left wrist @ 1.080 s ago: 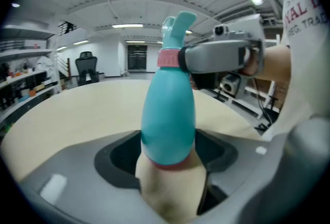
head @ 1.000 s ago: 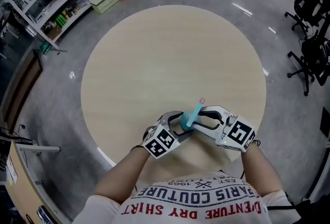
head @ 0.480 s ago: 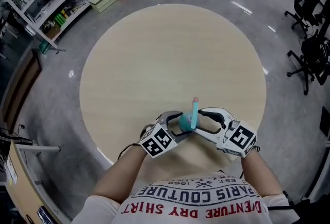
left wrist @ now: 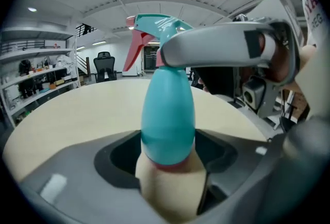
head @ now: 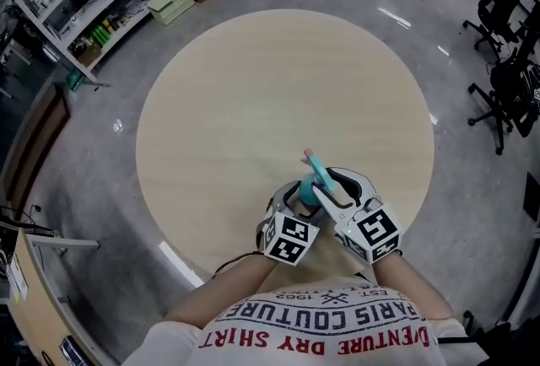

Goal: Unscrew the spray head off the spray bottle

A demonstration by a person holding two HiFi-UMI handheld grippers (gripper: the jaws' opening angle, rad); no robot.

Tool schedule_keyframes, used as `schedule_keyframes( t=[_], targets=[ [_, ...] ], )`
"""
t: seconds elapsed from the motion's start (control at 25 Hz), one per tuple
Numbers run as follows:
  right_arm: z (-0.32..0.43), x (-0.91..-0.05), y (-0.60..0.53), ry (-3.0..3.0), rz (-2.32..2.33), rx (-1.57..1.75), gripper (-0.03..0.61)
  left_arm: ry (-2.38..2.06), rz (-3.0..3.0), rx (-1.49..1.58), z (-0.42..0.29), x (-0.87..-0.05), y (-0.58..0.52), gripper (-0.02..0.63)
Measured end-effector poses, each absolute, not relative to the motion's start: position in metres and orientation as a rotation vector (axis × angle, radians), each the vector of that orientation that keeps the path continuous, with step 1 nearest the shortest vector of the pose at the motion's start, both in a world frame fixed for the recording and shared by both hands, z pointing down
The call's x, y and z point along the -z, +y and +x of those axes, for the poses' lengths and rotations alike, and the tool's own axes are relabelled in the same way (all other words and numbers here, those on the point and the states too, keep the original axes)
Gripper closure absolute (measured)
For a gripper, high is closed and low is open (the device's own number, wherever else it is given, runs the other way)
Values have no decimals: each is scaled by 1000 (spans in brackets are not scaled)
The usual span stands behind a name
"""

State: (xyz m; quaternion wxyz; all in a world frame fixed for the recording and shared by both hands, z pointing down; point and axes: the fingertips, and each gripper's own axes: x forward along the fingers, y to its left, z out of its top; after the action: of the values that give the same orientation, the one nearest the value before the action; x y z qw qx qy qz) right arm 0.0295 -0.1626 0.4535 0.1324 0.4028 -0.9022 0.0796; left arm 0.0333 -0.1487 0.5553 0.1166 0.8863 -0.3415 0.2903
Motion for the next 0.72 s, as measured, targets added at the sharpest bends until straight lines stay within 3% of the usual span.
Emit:
schedule_keyframes(
  t=[0.2,0.72],
  targets=[
    [26,-453,-164,-2608,1140,-185,445,-943,2619,-860,34,-553,-150,290],
    [22,-456,-156,-2768,585,-181,448,-298,2918,-983,30,-558,-147,293]
  ],
)
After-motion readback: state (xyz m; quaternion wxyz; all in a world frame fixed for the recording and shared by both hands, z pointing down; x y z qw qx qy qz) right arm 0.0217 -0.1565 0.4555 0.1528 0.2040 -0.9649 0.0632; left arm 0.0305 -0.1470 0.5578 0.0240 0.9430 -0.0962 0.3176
